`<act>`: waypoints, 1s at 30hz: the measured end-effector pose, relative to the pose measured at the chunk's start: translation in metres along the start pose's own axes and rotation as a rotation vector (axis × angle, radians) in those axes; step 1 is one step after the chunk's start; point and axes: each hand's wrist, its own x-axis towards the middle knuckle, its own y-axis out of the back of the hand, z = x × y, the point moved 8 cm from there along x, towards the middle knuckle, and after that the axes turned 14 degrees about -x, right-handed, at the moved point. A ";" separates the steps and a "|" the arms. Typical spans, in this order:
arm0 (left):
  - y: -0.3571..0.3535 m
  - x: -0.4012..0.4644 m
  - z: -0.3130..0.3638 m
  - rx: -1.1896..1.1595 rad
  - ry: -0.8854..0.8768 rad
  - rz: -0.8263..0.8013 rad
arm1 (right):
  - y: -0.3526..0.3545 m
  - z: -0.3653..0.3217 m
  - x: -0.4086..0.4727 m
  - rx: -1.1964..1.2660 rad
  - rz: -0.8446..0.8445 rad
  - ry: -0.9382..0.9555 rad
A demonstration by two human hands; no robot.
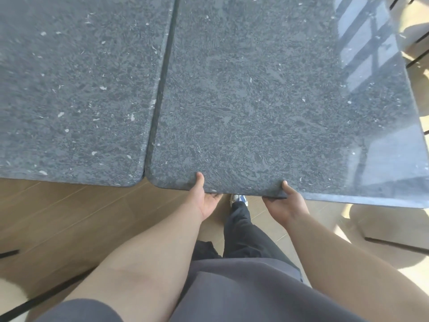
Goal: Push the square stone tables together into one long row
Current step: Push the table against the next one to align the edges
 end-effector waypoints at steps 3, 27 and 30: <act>0.004 0.001 0.001 -0.001 0.035 0.045 | 0.000 0.001 0.002 0.010 0.000 -0.023; 0.062 -0.023 0.157 0.073 -0.106 0.056 | -0.088 0.115 0.001 -0.058 0.193 0.078; 0.064 -0.027 0.157 0.089 -0.088 0.063 | -0.115 0.163 -0.001 -0.084 0.082 -0.053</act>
